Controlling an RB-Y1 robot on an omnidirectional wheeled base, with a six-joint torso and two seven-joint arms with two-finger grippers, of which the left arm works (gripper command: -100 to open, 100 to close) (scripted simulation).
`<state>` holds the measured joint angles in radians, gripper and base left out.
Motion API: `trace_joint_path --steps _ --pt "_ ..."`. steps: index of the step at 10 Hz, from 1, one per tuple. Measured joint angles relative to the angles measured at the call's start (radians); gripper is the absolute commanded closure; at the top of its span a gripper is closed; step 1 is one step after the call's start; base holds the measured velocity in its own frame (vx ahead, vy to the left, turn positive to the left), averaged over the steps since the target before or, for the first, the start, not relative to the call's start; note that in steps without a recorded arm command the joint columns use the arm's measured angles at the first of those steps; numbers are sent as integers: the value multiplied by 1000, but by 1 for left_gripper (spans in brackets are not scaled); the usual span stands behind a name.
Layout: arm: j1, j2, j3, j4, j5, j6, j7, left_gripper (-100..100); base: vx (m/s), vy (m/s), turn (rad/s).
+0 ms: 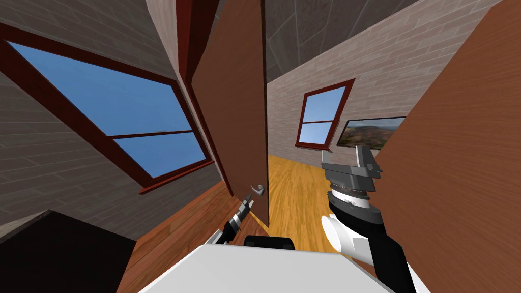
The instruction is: Push the door open
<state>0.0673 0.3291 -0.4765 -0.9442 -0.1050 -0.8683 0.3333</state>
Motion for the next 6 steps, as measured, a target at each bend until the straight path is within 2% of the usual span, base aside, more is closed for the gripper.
trace_joint_path --steps 2,3,4,6 --pt "-20 -23 8 24 2 10 -9 -100 201 -96 -54" --pt "-21 -28 11 20 3 18 -12 -100 82 -30 -5" --pt "-21 -29 11 20 3 20 -13 100 -10 2 8" --pt "-22 -28 12 21 3 19 -13 100 -26 13 -6"
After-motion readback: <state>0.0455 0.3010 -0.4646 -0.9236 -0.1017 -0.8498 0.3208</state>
